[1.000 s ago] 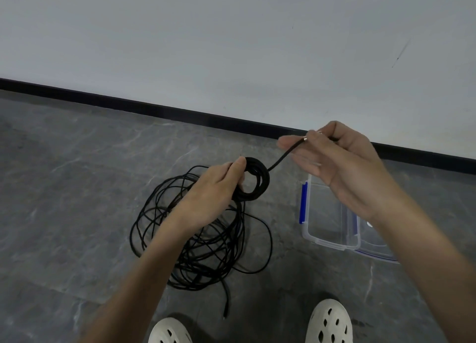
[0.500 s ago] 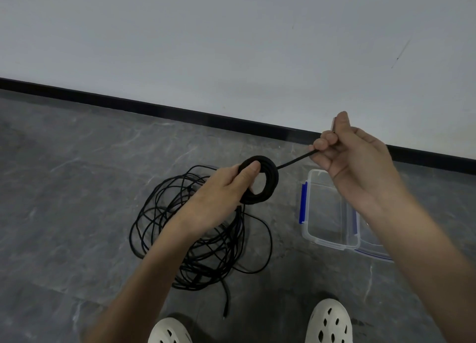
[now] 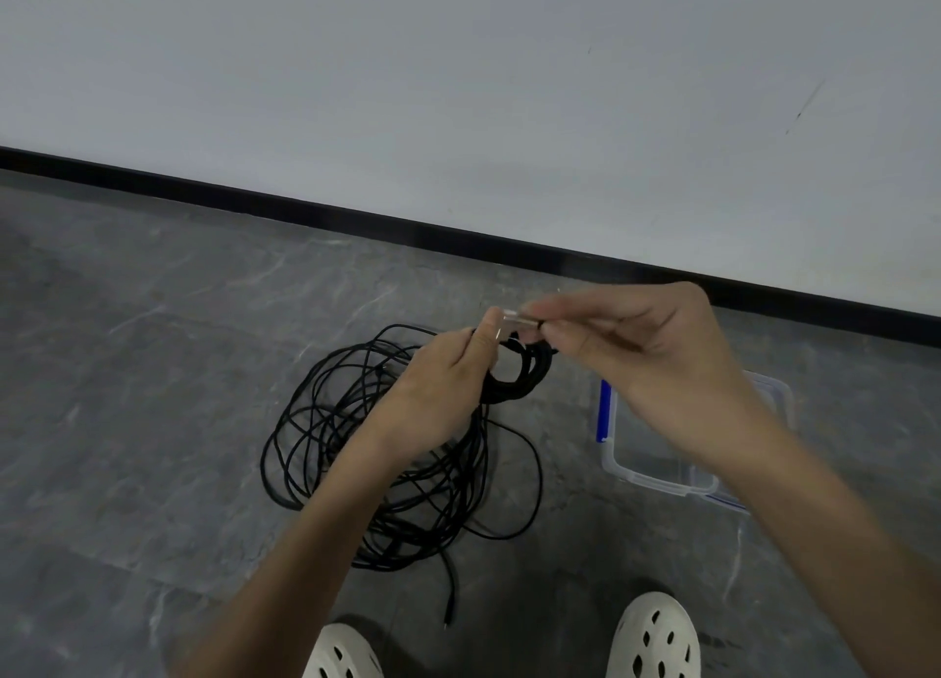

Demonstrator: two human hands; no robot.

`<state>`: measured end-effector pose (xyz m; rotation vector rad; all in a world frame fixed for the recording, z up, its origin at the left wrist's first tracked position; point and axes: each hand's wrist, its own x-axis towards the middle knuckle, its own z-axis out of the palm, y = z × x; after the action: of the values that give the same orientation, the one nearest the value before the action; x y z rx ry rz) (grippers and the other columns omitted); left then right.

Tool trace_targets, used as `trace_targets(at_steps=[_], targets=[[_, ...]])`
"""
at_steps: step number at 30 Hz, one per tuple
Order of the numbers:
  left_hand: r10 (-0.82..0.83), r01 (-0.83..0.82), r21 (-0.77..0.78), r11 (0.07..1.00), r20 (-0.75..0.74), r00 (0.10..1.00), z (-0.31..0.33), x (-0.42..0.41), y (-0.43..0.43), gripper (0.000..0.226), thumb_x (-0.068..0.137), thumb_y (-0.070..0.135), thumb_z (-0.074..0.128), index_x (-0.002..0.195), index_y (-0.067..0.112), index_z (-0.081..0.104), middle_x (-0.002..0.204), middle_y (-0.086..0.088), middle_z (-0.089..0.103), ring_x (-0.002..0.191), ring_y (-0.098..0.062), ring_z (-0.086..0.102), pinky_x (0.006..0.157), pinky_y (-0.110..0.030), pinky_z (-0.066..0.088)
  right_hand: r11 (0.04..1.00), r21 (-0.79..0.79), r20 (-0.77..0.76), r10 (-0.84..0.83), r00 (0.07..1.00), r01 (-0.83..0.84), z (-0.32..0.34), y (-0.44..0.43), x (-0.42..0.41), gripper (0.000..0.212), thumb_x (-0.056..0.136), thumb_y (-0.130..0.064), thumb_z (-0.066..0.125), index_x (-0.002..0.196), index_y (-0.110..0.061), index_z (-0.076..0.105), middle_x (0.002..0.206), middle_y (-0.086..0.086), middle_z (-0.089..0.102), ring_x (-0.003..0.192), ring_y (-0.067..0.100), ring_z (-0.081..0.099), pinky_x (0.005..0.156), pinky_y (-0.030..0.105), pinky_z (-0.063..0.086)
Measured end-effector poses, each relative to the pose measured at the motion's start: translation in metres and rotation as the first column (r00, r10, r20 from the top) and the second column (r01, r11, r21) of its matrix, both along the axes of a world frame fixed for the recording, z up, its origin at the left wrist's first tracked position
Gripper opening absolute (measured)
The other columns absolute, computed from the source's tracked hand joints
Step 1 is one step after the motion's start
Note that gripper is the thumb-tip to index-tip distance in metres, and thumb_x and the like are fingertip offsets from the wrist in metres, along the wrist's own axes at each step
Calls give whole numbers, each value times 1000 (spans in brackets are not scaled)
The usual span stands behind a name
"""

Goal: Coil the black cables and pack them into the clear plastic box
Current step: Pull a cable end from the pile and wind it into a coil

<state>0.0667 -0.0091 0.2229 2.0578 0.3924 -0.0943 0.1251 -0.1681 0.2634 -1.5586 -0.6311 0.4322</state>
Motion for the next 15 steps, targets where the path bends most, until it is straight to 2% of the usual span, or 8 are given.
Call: trace_targets(at_steps=[2,4,6,8,11,14,15], targets=[[-10,10,-69,998,-2,1000,3,-1,0,60,99,52,23,70,5,46,61,-1,39,52,-8,39,55,-33,40,998,-63,72,3,997,1,-4,5,-2,18,81,-1,68,89,-16,75,89,-5,76,87,10,71,79,21,55],[-4,0,-107,994,-38,999,6,-2,0,75,93,63,16,85,-2,54,75,-7,48,70,-20,53,75,-45,51,995,-99,129,22,991,-9,-7,8,-3,18,79,-3,72,87,-19,76,87,-3,74,85,15,70,78,32,57],[38,-49,-139,989,-84,996,8,-3,1,73,93,63,15,88,5,58,84,-6,54,87,-26,61,82,-38,55,993,-117,144,2,990,15,-9,9,-1,18,79,-4,73,87,-20,76,84,-3,74,84,18,69,78,43,57],[100,-120,-204,972,-104,990,11,-4,1,65,95,62,17,86,14,59,83,1,57,83,-17,61,77,-28,52,987,-145,149,-42,988,63,-10,7,1,18,80,-5,73,86,-22,77,82,-5,74,82,18,69,77,46,56],[67,-83,-240,967,-71,995,14,-5,-1,68,93,62,20,88,10,63,77,1,56,76,-13,58,76,-31,51,970,-218,209,-58,976,104,-13,6,3,16,81,-7,73,85,-21,77,79,-8,73,79,16,69,75,45,57],[-30,38,-255,966,36,999,14,-4,-2,53,95,53,32,78,11,60,66,5,51,65,-8,50,63,-22,43,942,-328,317,39,948,71,-17,5,4,19,81,-8,73,85,-26,77,80,-11,71,75,9,66,74,33,56],[-67,86,-263,961,82,994,12,-4,-2,48,98,46,37,81,7,60,65,6,50,62,-6,48,61,-20,40,931,-359,350,71,934,63,-18,5,4,20,81,-8,73,85,-27,77,80,-11,70,74,8,64,72,27,55]])
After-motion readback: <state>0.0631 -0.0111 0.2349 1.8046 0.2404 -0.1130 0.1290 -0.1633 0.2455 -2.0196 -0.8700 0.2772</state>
